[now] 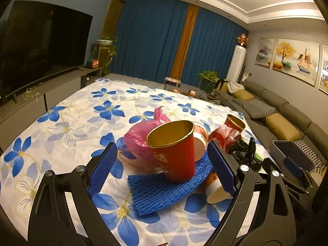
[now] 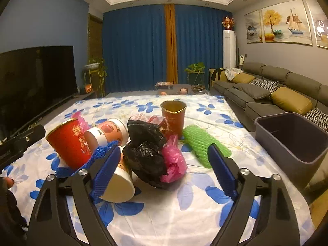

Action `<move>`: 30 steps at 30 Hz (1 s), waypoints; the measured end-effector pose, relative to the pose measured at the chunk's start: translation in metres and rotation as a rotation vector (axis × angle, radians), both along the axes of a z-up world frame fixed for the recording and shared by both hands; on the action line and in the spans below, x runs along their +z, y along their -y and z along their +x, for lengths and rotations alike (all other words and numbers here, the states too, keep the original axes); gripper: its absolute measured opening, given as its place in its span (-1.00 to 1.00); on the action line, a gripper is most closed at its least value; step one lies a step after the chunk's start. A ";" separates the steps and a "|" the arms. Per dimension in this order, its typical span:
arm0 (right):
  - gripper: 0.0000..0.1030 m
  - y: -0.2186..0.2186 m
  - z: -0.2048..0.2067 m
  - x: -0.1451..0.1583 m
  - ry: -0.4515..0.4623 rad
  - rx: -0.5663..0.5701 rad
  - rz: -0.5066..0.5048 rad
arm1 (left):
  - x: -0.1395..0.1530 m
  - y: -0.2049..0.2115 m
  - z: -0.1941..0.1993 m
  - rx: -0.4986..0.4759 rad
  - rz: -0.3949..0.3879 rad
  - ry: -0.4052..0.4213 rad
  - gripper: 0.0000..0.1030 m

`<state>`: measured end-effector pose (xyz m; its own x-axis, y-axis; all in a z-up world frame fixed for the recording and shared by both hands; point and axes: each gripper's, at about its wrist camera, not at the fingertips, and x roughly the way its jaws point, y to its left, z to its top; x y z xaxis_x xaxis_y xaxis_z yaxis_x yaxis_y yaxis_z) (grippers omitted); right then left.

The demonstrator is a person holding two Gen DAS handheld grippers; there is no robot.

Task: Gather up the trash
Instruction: 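Move both tools back over the trash pile, then grasp the red paper cup with left tool while right tool grasps black bag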

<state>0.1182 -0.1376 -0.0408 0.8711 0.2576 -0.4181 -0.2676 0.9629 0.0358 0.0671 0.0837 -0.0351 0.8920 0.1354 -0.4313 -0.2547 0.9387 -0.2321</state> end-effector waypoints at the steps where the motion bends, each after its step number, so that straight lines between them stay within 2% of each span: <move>1: 0.61 -0.001 0.003 -0.001 -0.005 0.002 0.000 | -0.001 -0.001 0.002 0.000 0.000 -0.003 0.70; 8: 0.52 -0.012 0.020 -0.006 -0.040 0.022 -0.005 | -0.008 -0.005 0.008 -0.002 -0.007 -0.018 0.70; 16: 0.07 -0.016 0.033 -0.016 -0.103 0.044 0.002 | -0.014 -0.007 0.018 -0.014 -0.023 -0.043 0.70; 21: -0.42 -0.018 0.037 -0.020 -0.132 0.072 0.004 | -0.018 -0.009 0.026 -0.023 -0.030 -0.058 0.70; 25: -0.73 -0.017 0.037 -0.022 -0.138 0.082 0.012 | -0.021 -0.008 0.031 -0.032 -0.036 -0.070 0.70; 30: -0.84 -0.008 0.032 -0.017 -0.113 0.070 0.037 | -0.025 -0.009 0.037 -0.043 -0.052 -0.081 0.70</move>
